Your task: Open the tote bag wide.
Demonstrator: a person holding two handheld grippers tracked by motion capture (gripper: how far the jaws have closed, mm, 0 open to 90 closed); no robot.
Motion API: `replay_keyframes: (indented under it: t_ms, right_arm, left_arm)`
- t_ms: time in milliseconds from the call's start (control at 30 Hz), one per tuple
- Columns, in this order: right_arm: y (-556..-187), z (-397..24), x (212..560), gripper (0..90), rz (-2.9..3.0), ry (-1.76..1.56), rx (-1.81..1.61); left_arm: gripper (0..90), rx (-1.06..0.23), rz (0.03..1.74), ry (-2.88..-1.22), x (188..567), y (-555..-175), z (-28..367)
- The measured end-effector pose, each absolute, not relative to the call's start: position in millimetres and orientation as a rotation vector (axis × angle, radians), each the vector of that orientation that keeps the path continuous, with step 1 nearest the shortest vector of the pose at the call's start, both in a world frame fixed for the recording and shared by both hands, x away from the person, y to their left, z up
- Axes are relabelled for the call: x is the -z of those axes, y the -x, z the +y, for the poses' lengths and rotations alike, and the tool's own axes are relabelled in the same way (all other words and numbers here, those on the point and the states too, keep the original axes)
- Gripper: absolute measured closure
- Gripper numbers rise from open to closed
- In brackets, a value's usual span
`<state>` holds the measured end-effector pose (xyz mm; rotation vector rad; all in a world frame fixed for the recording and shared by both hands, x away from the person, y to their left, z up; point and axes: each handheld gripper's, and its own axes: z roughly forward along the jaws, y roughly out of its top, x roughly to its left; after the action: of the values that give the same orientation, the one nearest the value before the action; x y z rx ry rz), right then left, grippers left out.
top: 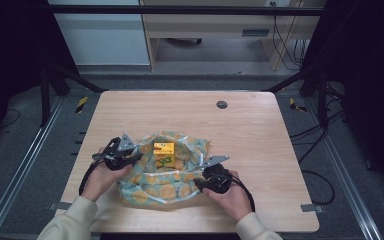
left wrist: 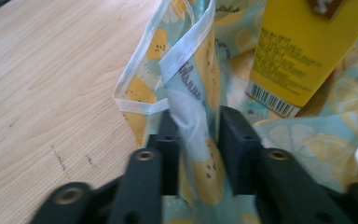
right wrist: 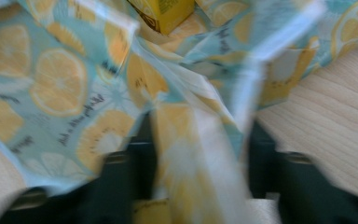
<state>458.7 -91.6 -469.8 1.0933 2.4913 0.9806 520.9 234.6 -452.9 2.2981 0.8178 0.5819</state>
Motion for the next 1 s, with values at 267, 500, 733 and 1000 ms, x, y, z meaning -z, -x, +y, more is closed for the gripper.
replay_keyframes:
  t_ms: [267,500,733,1000]
  right_arm:
    - [-472,-119,457,86.6,2.414,-1.095,-1.009]
    - [-475,-140,472,87.5,2.432,-1.078,-1.001]
    - [-475,-150,482,89.1,2.439,-1.110,-0.968]
    - [-475,-150,484,89.5,2.441,-1.085,-0.933]
  left_arm:
    - [85.0,-0.607,0.851,-2.225,441,-542,234]
    - [86.1,-0.574,0.877,-2.277,459,-550,241]
    - [86.6,-0.552,0.888,-2.305,469,-550,246]
    - [88.1,-0.557,0.890,-2.330,475,-549,246]
